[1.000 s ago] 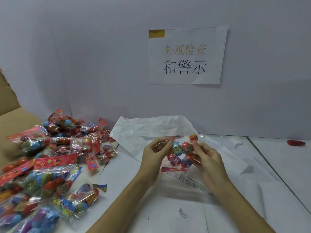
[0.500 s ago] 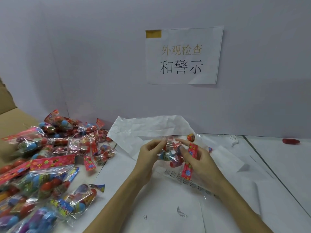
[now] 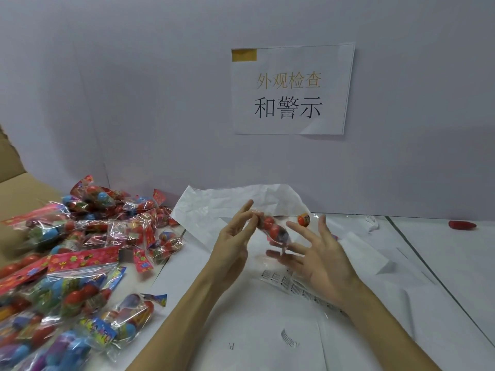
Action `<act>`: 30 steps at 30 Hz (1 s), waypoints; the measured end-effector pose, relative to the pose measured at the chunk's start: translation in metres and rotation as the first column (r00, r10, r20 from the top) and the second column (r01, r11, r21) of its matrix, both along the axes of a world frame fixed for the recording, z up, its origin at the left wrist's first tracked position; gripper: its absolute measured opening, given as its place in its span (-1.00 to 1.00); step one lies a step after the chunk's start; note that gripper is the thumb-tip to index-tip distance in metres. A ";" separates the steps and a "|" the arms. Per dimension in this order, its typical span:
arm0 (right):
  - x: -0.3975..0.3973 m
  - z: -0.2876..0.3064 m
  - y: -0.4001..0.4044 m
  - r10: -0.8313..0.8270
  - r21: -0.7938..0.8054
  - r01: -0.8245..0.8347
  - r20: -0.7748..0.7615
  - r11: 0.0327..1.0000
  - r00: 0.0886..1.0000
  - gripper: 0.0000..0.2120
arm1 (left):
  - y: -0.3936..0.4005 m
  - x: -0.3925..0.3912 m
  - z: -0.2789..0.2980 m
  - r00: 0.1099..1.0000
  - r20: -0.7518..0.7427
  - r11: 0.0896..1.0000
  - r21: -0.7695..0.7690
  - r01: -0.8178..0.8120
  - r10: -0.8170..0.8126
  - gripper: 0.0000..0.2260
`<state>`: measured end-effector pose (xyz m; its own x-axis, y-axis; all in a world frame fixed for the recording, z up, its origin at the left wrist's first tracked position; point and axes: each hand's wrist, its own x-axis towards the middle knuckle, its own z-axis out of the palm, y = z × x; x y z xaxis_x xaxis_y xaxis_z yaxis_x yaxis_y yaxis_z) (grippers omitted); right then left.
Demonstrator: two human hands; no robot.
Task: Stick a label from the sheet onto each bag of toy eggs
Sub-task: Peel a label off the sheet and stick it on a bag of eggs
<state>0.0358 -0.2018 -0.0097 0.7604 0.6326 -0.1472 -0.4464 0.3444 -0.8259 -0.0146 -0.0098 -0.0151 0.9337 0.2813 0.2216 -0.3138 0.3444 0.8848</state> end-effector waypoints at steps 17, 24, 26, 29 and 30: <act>0.008 -0.015 0.006 -0.122 -0.199 0.212 0.386 0.957 0.914 -0.33 | -0.006 0.000 -0.003 0.975 -0.221 1.000 0.008 0.021 -0.018 -0.84; 0.005 -0.015 0.007 -0.297 -0.217 0.432 0.463 0.875 0.835 -0.63 | -0.003 0.002 -0.001 0.962 -0.266 0.990 -0.139 0.029 -0.065 -0.87; 0.003 -0.013 0.007 -0.307 -0.168 0.421 0.459 0.891 0.834 -0.69 | -0.005 0.003 -0.002 0.956 -0.272 0.969 -0.242 0.046 -0.113 -0.81; 0.002 -0.014 0.010 -0.319 -0.132 0.415 0.449 0.900 0.835 -0.76 | -0.008 0.004 -0.003 0.955 -0.265 0.951 -0.305 0.050 -0.135 -0.86; 0.002 -0.015 0.010 -0.320 -0.130 0.415 0.448 0.901 0.835 -0.77 | -0.009 0.004 -0.002 0.954 -0.268 0.954 -0.294 0.048 -0.131 -0.88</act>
